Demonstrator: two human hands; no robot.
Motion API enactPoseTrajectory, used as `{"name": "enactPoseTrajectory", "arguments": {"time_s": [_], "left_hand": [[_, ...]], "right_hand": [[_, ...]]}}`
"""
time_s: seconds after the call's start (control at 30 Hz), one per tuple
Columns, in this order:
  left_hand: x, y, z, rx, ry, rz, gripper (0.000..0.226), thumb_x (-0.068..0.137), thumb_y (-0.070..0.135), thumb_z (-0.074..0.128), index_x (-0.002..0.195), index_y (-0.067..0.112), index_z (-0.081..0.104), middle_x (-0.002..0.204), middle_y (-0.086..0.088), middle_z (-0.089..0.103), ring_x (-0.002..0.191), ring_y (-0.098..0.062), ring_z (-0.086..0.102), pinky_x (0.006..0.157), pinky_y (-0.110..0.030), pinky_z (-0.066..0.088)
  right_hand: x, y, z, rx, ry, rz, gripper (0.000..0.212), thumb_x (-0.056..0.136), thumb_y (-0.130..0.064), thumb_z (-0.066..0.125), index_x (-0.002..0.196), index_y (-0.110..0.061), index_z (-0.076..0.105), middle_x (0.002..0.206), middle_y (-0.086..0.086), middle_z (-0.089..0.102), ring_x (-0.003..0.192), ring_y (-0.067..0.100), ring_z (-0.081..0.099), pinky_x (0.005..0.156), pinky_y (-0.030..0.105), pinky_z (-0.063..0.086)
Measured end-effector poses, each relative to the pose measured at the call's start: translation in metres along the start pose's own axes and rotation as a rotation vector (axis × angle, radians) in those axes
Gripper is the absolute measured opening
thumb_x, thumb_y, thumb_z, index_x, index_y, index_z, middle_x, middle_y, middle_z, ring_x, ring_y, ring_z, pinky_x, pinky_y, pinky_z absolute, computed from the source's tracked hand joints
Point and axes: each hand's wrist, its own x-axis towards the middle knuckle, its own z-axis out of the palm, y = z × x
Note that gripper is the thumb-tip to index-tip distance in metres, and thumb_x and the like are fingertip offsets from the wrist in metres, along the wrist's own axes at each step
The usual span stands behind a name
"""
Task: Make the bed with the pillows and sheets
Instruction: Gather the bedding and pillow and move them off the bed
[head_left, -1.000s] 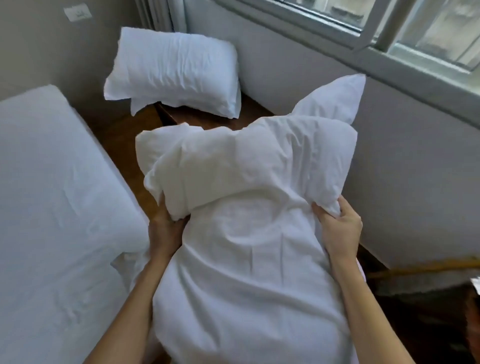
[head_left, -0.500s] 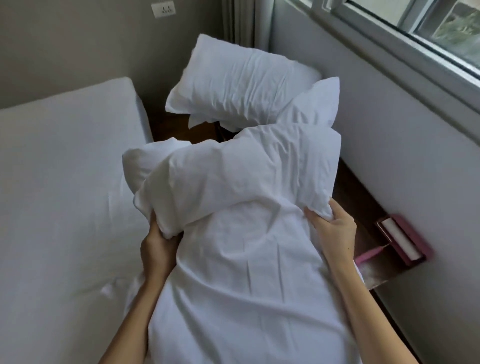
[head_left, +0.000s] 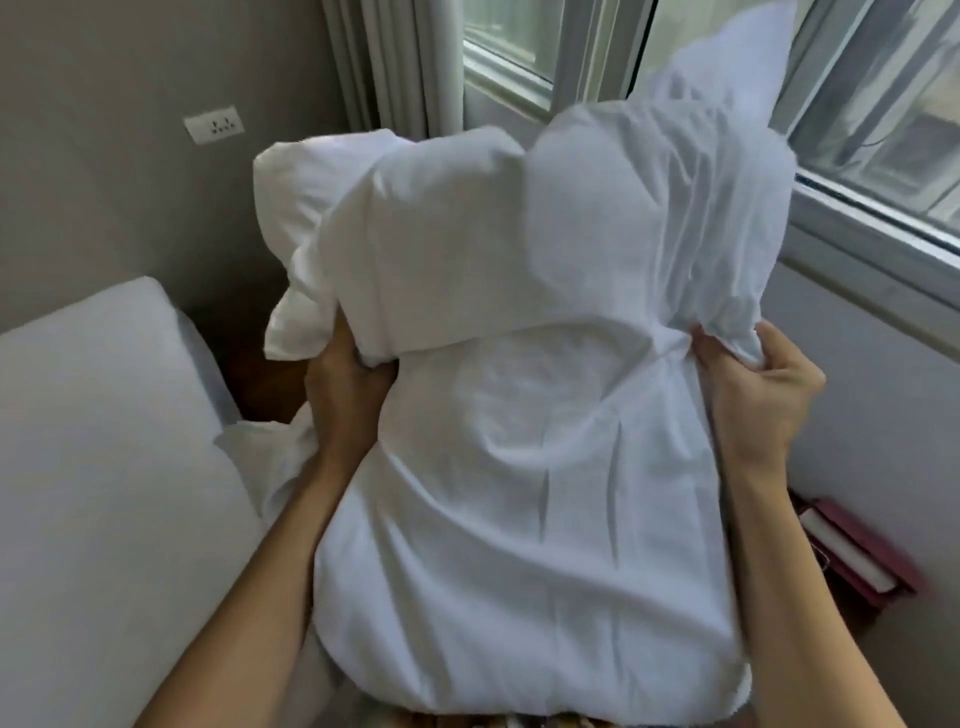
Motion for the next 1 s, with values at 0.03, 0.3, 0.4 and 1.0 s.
{"name": "enactPoseTrajectory", "arguments": {"time_s": [0.03,0.3,0.4,1.0], "left_hand": [[0.022,0.015,0.008,-0.027,-0.008,0.051,0.051,0.088,0.025,0.058,0.137,0.012,0.052,0.1,-0.01,0.067,0.09,-0.016,0.052,0.068,-0.016,0.031],[0.163,0.082,0.144,-0.055,-0.308,0.33,0.05,0.076,0.031,0.051,0.123,0.017,0.054,0.067,0.004,0.052,0.069,-0.031,0.052,0.06,-0.033,0.035],[0.194,0.052,0.221,0.094,-0.509,0.278,0.045,0.08,0.037,0.054,0.123,0.022,0.052,0.092,-0.011,0.066,0.086,-0.037,0.059,0.067,-0.036,0.041],[0.216,-0.075,0.272,0.177,-0.608,0.109,0.074,0.073,0.022,0.065,0.141,0.008,0.04,0.138,-0.024,0.039,0.125,-0.044,0.037,0.101,-0.049,0.04]], "right_hand": [[0.011,-0.004,0.001,0.017,0.037,-0.019,0.046,0.081,-0.002,0.07,0.055,-0.028,0.044,0.044,-0.02,0.037,0.046,-0.003,0.033,0.047,0.011,0.028],[0.084,0.055,0.012,0.041,0.522,-0.076,0.021,0.081,-0.016,0.075,0.086,0.001,0.065,0.065,-0.019,0.057,0.062,-0.001,0.048,0.06,0.02,0.042],[0.111,0.12,0.037,-0.197,0.593,0.041,0.047,0.08,-0.029,0.075,0.121,-0.008,0.065,0.091,0.007,0.07,0.078,0.015,0.06,0.067,0.02,0.042],[0.08,0.205,0.053,-0.738,0.572,0.03,0.08,0.084,-0.045,0.061,0.149,-0.013,0.027,0.141,0.027,0.035,0.131,0.035,0.035,0.11,0.025,0.025]]}}
